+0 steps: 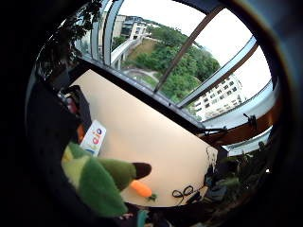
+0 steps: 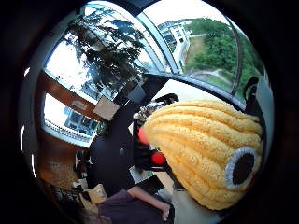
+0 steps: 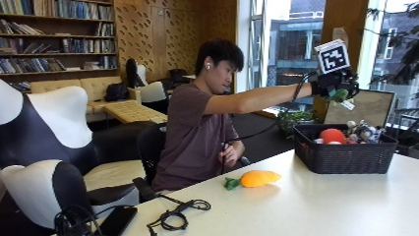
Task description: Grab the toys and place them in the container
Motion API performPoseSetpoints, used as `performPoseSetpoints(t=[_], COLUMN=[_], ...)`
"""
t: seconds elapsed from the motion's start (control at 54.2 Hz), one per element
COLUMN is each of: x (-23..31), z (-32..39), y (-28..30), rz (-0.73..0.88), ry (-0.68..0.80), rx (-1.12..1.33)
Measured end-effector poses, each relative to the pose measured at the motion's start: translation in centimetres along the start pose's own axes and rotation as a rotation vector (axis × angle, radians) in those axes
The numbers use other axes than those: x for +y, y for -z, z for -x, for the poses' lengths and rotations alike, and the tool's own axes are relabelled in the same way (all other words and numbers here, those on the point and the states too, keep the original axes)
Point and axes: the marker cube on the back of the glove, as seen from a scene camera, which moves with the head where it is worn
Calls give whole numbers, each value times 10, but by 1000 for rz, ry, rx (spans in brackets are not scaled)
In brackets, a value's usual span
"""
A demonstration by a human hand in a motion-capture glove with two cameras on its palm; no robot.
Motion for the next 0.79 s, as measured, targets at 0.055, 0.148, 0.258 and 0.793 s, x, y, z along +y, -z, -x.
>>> performPoseSetpoints(t=[0.055,0.148,0.258,0.793], x=[-3,-4,-3,13], z=[12,43,83,129], y=[-14,-38,-61,-97], rz=[3,13,34,536], ry=[-60,-96,-88,-27], rx=[153,267,274,198])
